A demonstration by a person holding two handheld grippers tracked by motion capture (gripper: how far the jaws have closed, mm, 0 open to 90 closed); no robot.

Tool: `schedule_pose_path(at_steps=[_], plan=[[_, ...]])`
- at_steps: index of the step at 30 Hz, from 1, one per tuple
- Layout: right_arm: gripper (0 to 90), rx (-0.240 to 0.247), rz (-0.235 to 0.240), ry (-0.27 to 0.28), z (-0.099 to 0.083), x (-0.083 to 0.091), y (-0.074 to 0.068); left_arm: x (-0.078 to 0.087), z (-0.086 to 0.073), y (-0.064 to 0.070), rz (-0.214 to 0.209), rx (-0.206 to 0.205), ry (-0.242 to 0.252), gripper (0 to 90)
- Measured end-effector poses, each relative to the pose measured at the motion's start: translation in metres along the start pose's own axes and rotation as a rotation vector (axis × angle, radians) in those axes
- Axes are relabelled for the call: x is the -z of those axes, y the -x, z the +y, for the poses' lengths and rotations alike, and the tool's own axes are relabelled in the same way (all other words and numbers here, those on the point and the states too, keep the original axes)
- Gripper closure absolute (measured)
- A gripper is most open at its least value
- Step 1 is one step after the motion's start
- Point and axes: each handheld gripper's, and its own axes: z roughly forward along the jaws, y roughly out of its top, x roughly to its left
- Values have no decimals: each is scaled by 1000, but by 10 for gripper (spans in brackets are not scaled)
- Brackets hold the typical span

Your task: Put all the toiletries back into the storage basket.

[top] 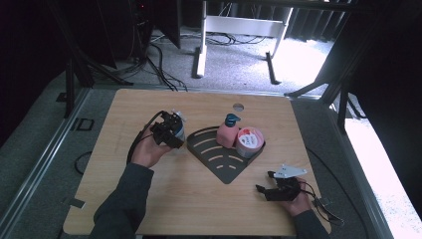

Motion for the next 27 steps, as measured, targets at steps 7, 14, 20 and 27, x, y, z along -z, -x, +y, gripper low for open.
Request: schedule_pose_path(at_steps=[7,14,20,27], plan=[[244,0,0,0,0,0,0,3,3,0,-2,-4,5,556],[244,0,0,0,0,0,0,3,6,2,-3,-6,15,555],[244,0,0,0,0,0,0,3,10,3,-2,-2,30,555],[244,0,0,0,0,0,0,1,14,5,-8,5,43,555]])
